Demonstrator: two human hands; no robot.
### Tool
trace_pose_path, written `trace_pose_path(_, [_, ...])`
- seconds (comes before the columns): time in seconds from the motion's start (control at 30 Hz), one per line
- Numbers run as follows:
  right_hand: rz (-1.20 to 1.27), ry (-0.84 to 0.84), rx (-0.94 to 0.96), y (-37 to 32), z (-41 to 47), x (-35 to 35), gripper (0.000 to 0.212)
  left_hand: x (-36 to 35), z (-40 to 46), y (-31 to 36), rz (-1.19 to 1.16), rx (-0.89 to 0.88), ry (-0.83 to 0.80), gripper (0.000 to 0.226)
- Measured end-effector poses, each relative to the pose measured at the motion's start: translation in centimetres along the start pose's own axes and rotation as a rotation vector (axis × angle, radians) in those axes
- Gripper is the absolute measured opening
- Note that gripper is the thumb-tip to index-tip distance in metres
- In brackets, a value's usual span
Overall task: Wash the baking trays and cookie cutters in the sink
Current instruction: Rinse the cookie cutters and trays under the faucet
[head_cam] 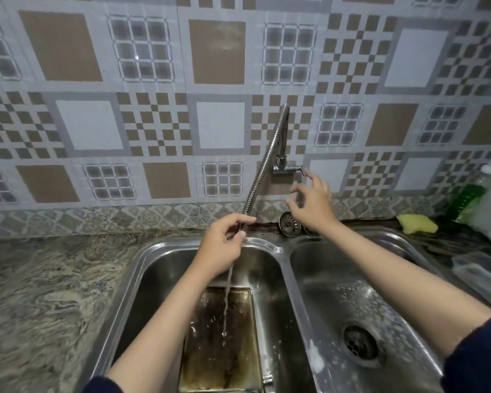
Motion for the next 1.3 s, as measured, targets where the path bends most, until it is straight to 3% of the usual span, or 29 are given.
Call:
trace_pose_path(0.1, [0.076, -0.077, 0.114, -2.3, -6.4, -2.2, 0.021, 0.4, -2.4, -1.1, -0.148, 0.059, 0.101, 0.042])
trace_pose_path(0.23, [0.124, -0.579, 0.147, -3.7, -16.2, -6.2, 0.018, 0.5, -6.1, -4.7, -0.171, 0.233, 0.215, 0.046])
trace_pose_path(0.37, [-0.025, -1.011, 0.118, -3.8, -22.8, -10.3, 0.015, -0.5, -9.3, -8.6, -0.091, 0.425, 0.133, 0.034])
trace_pose_path(0.53, [-0.255, -1.302, 0.137, -4.4, -26.1, -12.3, 0.032, -1.8, -12.3, -10.8, -0.039, 0.653, -0.01, 0.034])
trace_pose_path(0.8, [-0.388, -1.265, 0.331, -4.9, -26.3, -12.7, 0.022, -2.6, -14.7, -12.8, 0.084, 0.769, -0.139, 0.029])
trace_pose_path(0.97, [-0.113, -1.111, 0.122, -3.9, -23.4, -11.4, 0.013, -2.4, -14.8, -13.4, 0.07, 0.809, -0.14, 0.024])
trace_pose_path(1.07, [0.08, -0.943, -0.033, -3.9, -20.8, -10.7, 0.027, -2.5, -14.4, -13.5, 0.045, 0.806, -0.111, 0.022])
trace_pose_path(1.17, [0.216, -0.704, -0.088, -4.4, -19.2, -10.8, 0.029, -2.9, -13.8, -13.1, -0.027, 0.785, -0.055, 0.023])
trace_pose_path(1.3, [0.316, -0.519, -0.135, -5.0, -19.0, -12.4, 0.023, -3.2, -12.6, -12.5, -0.164, 0.77, 0.03, 0.021])
Point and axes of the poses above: each hand's wrist, its own z-axis towards the middle knuckle, its own x-axis out of the back of the hand, y = z × x, the point moved 1 cm from there along z, towards the middle knuckle, and after that the axes turned 3 degrees about x, right-handed, at the moved point
